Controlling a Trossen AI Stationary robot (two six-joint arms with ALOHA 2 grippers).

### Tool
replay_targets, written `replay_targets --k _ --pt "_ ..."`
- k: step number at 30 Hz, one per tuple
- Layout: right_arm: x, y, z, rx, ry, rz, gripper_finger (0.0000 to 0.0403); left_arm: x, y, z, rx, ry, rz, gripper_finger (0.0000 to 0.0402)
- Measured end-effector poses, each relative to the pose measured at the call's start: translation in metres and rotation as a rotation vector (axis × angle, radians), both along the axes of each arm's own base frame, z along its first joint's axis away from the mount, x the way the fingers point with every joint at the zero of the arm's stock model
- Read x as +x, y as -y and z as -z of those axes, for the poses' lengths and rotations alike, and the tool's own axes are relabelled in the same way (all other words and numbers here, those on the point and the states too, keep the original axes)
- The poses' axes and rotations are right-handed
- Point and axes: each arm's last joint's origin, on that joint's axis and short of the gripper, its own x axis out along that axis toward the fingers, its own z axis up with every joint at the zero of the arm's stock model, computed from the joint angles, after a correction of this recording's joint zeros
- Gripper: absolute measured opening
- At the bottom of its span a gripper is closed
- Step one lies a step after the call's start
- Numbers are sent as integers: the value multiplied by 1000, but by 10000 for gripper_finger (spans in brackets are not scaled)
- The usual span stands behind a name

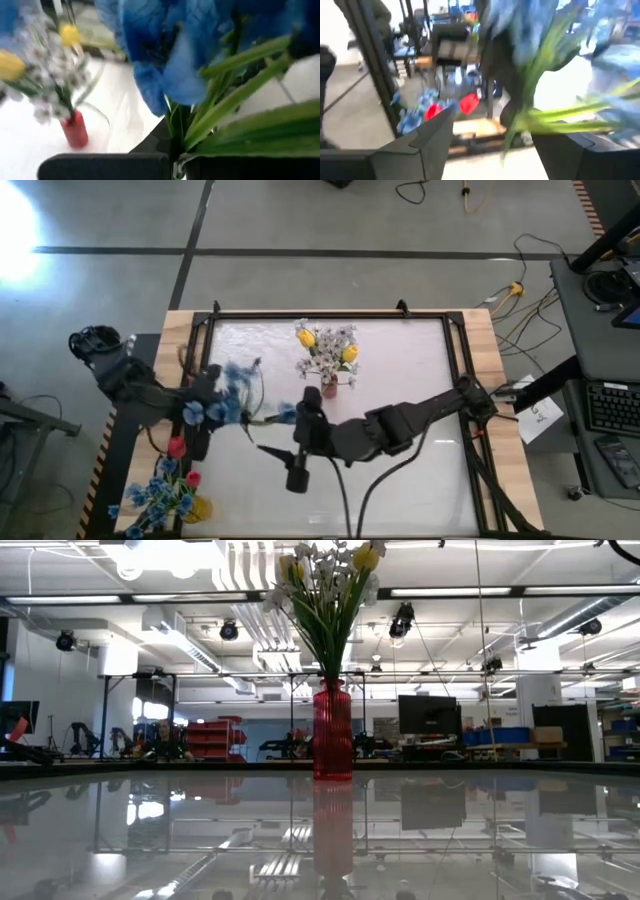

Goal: Sort flowers into vase by color
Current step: Put the blue flower into the yellow flower vase

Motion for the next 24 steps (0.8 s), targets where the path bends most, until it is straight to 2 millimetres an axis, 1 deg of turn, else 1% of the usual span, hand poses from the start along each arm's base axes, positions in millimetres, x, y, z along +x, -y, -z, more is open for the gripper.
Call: replay_targets --k 2,5,6,8,15,19,24 --pt "-1 -1 6 31 -43 1 255 -3 -3 -8 -7 68 -9 0" --pt "6 -5 24 65 -112 9 259 -2 -2 -16 -17 138 -4 0" --pt "9 -6 29 68 -121 12 259 0 -1 -17 -15 152 0 0" --pt "14 -7 33 69 -111 19 255 4 2 -19 -7 179 7 0" --pt "16 -6 24 94 -17 29 231 16 11 -22 -6 237 3 0" --pt "18 -2 22 82 -3 39 202 23 17 -24 -12 277 5 0" --pt "20 6 22 72 0 101 132 31 24 -22 -24 281 31 0"
